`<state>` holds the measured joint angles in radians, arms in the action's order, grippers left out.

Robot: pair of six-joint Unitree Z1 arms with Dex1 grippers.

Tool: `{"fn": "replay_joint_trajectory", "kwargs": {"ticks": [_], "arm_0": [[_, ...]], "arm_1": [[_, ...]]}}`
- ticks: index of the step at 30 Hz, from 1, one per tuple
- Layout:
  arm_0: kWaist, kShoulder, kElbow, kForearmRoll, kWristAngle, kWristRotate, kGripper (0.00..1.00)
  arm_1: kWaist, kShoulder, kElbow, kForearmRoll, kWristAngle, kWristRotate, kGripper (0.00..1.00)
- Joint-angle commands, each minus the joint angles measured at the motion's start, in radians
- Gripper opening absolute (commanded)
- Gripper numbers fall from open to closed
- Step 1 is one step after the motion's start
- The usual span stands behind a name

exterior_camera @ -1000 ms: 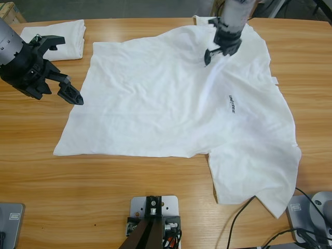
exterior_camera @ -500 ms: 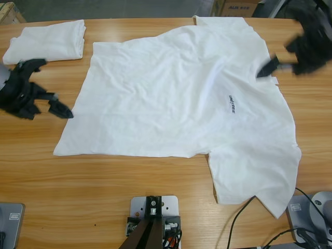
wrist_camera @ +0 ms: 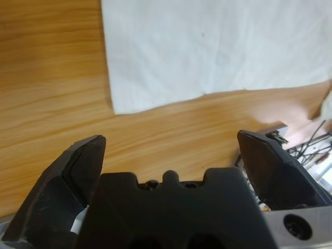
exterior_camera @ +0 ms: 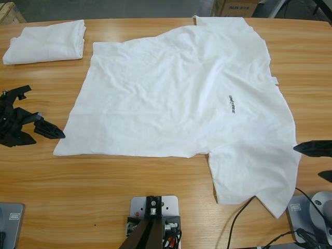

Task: Fold clothes

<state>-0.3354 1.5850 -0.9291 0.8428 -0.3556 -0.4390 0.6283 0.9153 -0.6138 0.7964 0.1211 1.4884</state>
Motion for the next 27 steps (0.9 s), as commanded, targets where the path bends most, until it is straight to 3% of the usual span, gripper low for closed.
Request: {"fn": "replay_joint_trajectory", "kwargs": {"ticks": [1,2,4,10,18,23,27], "arm_0": [[0.010,0.003,0.019,-0.017,-0.020,0.021,1.000],[0.010,0.001,0.019,-0.017,-0.020,0.024,1.000],[0.007,-0.002,0.012,-0.017,-0.027,0.027,1.000],[0.010,-0.028,-0.014,-0.017,-0.029,0.062,1.000],[0.002,-0.027,-0.014,-0.017,-0.029,0.096,1.000],[-0.004,-0.028,-0.018,-0.017,-0.029,0.126,1.000],[-0.004,-0.015,-0.019,-0.017,-0.029,0.159,1.000]], "arm_1": [[0.357,0.158,0.044,-0.064,-0.169,0.456,0.993],[0.513,0.221,0.043,-0.095,-0.207,0.620,0.998],[0.694,0.296,0.025,-0.130,-0.298,0.795,1.000],[0.888,0.380,0.014,-0.125,-0.384,1.046,0.996],[1.095,0.477,0.009,-0.065,-0.389,1.440,0.996],[1.277,0.548,-0.001,-0.008,-0.300,1.722,0.990],[1.331,0.628,0.007,-0.041,-0.331,1.765,0.987]]}}
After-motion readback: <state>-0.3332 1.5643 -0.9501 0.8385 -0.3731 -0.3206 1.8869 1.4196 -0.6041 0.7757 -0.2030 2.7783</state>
